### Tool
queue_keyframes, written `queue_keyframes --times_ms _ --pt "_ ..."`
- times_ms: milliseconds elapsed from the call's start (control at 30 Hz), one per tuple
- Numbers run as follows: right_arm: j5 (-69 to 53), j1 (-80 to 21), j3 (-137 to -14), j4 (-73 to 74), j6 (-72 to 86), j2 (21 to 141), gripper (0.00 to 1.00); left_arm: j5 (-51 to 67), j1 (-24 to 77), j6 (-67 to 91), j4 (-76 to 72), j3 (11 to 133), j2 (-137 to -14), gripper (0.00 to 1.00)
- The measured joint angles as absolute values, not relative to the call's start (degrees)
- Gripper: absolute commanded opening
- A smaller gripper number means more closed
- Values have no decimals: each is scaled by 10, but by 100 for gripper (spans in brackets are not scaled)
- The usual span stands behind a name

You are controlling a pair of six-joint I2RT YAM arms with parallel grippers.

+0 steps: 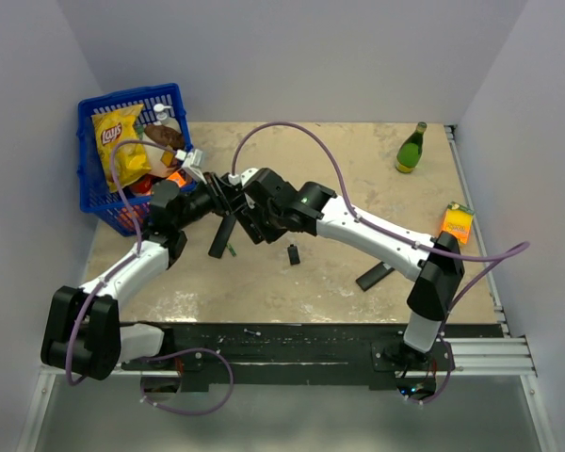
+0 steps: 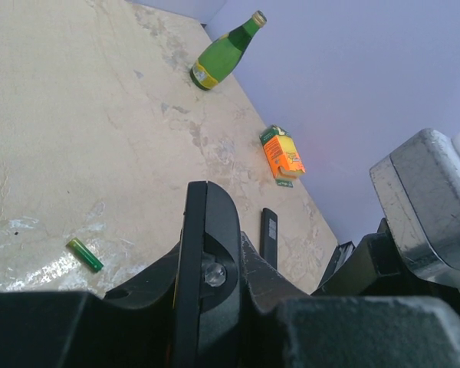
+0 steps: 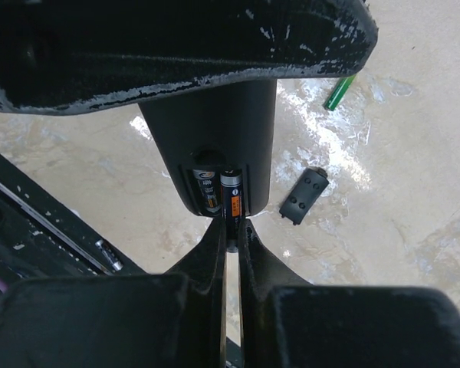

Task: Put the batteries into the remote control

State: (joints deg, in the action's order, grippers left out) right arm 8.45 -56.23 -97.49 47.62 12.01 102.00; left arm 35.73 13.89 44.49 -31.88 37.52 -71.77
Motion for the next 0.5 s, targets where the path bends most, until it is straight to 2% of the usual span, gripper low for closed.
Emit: queue_keyframes --times_ms 500 --pt "97 -562 -950 442 124 1007 2 366 131 501 -399 350 -734 0"
